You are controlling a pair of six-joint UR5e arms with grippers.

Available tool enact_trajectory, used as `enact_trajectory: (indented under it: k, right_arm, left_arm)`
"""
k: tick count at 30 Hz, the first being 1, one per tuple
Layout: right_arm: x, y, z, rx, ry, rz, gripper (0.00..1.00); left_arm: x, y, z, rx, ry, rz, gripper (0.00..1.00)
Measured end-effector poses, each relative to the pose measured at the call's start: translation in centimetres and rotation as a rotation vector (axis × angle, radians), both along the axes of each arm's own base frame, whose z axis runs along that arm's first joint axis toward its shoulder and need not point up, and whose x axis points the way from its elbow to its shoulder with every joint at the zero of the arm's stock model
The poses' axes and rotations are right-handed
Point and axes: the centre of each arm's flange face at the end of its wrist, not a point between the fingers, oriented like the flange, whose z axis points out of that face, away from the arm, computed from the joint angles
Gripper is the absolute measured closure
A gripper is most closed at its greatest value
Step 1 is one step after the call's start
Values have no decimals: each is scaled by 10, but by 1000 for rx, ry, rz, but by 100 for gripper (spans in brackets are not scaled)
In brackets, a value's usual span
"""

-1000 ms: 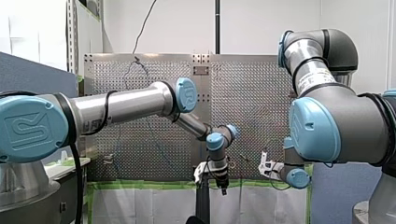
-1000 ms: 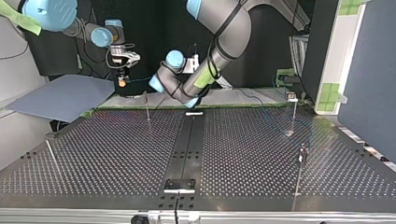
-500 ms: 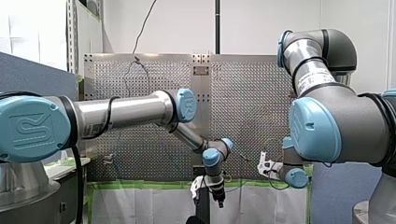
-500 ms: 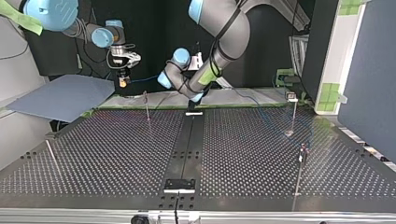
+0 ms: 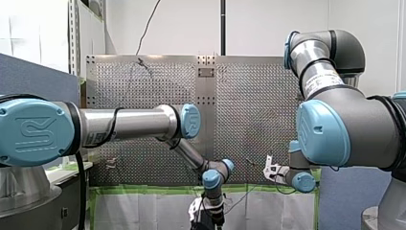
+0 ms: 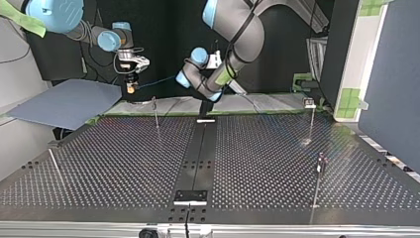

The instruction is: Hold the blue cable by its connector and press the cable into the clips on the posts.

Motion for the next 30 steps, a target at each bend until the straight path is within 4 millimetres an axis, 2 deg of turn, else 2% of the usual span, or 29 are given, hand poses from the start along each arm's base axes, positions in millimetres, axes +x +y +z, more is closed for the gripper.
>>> enact_trajectory:
  k: [13, 14, 15, 16, 17, 18, 20, 21, 22, 30]
  right_arm:
    - [4, 2, 0, 0, 0, 8, 100]
    - [4, 2, 0, 0, 0, 8, 100]
    - [4, 2, 0, 0, 0, 8, 100]
    - [4, 2, 0, 0, 0, 9, 100]
    - [4, 2, 0, 0, 0, 9, 100]
    - [5, 2, 0, 0, 0, 9, 100]
    - [5, 2, 0, 0, 0, 9, 100]
    - [5, 2, 0, 0, 0, 9, 100]
    - [5, 2, 0, 0, 0, 10, 100]
    - [6, 3, 0, 0, 0, 12, 100]
  left_arm:
    - [-7, 10, -14, 3, 6, -21, 0]
    - [-7, 9, -14, 2, 4, -27, 4]
    - [-7, 9, -15, -1, 1, -33, 4]
    - [-7, 7, -15, -6, -3, -44, 22]
    - [-6, 6, -15, -12, -7, -53, 51]
    - [-6, 5, -16, -19, -10, -63, 51]
    - [-5, 3, -16, -35, -18, -87, 84]
    - [-4, 2, -17, -42, -22, -97, 84]
    - [-4, 0, -17, -52, -27, -110, 100]
    - [-2, -5, -19, -111, -28, -161, 100]
